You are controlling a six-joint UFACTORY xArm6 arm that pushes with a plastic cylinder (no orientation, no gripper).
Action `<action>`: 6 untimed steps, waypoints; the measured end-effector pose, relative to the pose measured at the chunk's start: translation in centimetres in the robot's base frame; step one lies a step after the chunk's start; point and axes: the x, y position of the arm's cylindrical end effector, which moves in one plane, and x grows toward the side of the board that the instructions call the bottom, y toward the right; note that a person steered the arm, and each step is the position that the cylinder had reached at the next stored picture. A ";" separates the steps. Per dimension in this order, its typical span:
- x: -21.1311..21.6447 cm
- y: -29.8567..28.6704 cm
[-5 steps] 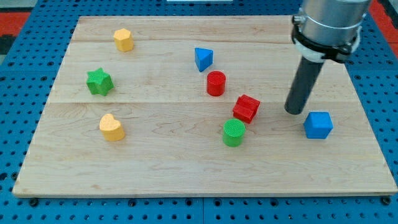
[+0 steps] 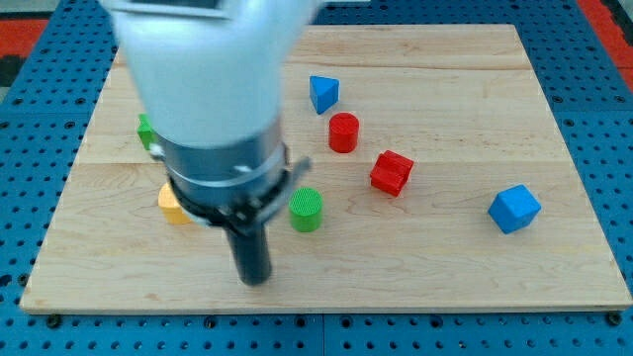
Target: Push the green circle to the bottom right to the red star
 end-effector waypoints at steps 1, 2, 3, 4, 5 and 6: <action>-3.0 1.2; -5.6 1.4; -7.9 5.4; -7.0 13.5; -3.4 11.4; -2.0 4.6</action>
